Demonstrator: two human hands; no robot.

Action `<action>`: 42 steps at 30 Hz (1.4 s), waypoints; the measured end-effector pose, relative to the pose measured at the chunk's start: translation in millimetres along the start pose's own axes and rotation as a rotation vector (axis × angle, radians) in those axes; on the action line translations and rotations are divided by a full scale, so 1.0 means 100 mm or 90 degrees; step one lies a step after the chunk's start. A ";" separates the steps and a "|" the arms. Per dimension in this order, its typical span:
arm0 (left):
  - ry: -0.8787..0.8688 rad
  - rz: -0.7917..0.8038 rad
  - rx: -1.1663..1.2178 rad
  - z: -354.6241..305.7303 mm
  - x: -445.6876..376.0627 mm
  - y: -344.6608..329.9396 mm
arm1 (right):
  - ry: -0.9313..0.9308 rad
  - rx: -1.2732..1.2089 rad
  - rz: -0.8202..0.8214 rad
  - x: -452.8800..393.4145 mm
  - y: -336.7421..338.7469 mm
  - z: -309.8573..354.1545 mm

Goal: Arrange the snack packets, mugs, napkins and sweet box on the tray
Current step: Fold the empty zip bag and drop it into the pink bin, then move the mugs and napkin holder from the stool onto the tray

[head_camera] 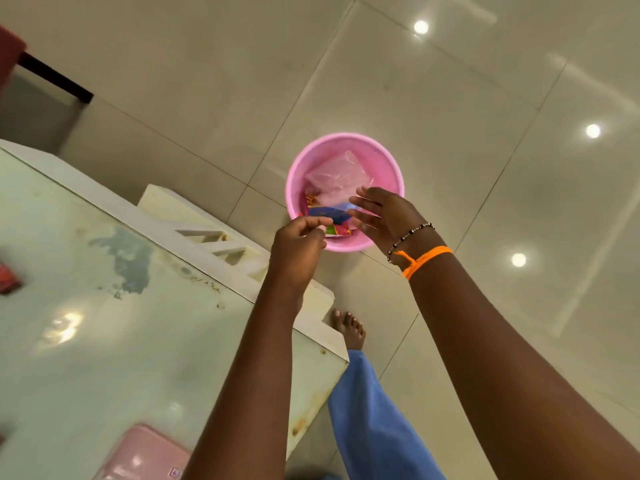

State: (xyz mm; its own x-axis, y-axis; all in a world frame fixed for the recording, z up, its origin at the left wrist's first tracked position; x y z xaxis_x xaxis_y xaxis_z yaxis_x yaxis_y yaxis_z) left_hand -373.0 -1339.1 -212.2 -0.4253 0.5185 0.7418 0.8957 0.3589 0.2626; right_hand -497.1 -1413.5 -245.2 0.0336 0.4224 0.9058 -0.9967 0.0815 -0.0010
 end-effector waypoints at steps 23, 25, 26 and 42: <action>-0.046 -0.425 0.615 2.40 3.39 3.10 | 0.070 0.361 0.438 3.73 -1.54 -3.32; -0.029 -0.470 0.652 2.95 3.79 3.37 | 0.046 0.405 0.470 4.07 -1.57 -3.94; -0.019 -0.489 0.666 3.16 3.94 3.47 | 0.033 0.423 0.484 4.20 -1.58 -4.18; 0.106 -0.744 0.857 5.98 5.54 5.04 | -0.070 0.695 0.618 5.71 -2.18 -7.43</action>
State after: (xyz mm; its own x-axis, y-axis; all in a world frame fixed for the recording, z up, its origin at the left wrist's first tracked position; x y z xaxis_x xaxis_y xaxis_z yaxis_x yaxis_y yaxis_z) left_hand -235.1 -407.0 -37.3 -0.6045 -0.4884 0.6293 -0.5789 0.8120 0.0742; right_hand -205.3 -519.5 -42.8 -0.6255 -0.1618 0.7632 -0.1859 -0.9192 -0.3472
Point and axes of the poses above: each hand's wrist, its own x-axis away from the middle knuckle, its own y-axis out of the back of the hand, z = x × y, the point moved 7 cm from there along -x, towards the middle knuckle, and after that the axes turned 6 degrees about -z, right-handed, at the moved point
